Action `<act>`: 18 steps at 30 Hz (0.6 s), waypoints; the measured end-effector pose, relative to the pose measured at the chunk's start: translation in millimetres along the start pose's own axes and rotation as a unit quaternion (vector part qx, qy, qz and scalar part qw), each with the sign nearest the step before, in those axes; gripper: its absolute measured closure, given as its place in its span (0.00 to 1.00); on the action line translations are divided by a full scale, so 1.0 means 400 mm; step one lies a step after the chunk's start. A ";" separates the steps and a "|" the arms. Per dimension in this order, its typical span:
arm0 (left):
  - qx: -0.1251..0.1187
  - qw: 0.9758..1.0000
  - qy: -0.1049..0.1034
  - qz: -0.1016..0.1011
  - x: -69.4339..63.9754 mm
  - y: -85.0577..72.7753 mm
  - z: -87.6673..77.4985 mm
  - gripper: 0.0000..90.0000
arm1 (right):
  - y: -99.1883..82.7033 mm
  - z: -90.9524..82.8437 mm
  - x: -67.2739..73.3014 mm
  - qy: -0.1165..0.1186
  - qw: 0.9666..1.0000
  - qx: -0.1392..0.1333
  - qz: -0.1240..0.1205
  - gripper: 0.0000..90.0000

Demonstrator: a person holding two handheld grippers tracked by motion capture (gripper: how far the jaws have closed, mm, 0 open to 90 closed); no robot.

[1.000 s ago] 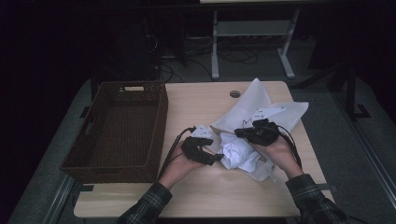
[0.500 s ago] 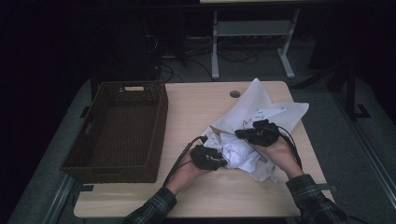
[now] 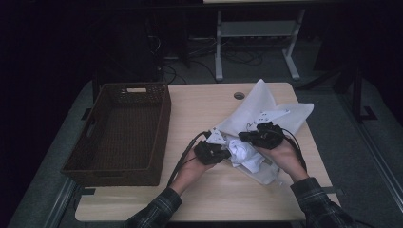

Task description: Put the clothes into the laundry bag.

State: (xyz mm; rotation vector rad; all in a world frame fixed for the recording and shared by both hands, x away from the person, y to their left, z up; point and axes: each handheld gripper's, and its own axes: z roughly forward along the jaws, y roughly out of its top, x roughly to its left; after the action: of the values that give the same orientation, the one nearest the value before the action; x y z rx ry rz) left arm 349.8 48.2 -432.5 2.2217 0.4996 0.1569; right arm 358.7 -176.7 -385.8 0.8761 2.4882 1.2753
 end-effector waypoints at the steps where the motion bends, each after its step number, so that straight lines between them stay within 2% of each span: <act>1: -0.001 1.000 0.002 -0.002 0.004 0.006 0.000 0.99 | 0.001 -0.001 0.000 0.000 1.000 -0.001 -0.002 0.98; 8: -0.013 1.000 0.020 -0.018 0.042 0.045 0.025 0.99 | 0.013 -0.006 0.012 0.002 1.000 -0.009 -0.006 0.98; 13: -0.002 0.999 0.039 -0.024 0.065 0.055 0.055 0.99 | 0.012 -0.008 0.009 0.004 1.000 -0.011 -0.006 0.98; 15: 0.005 0.998 0.043 -0.034 0.076 0.049 0.070 0.98 | 0.012 -0.007 0.009 0.003 1.000 -0.009 -0.005 0.98; 18: 0.018 0.998 0.054 -0.038 0.089 0.037 0.084 0.97 | 0.010 -0.004 0.009 0.004 1.000 -0.007 -0.007 0.98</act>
State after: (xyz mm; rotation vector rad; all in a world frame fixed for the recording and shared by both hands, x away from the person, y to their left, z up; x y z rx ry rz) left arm 396.1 30.0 -444.8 2.2340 0.6494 0.2295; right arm 356.9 -173.9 -381.2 0.8508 2.4837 1.2932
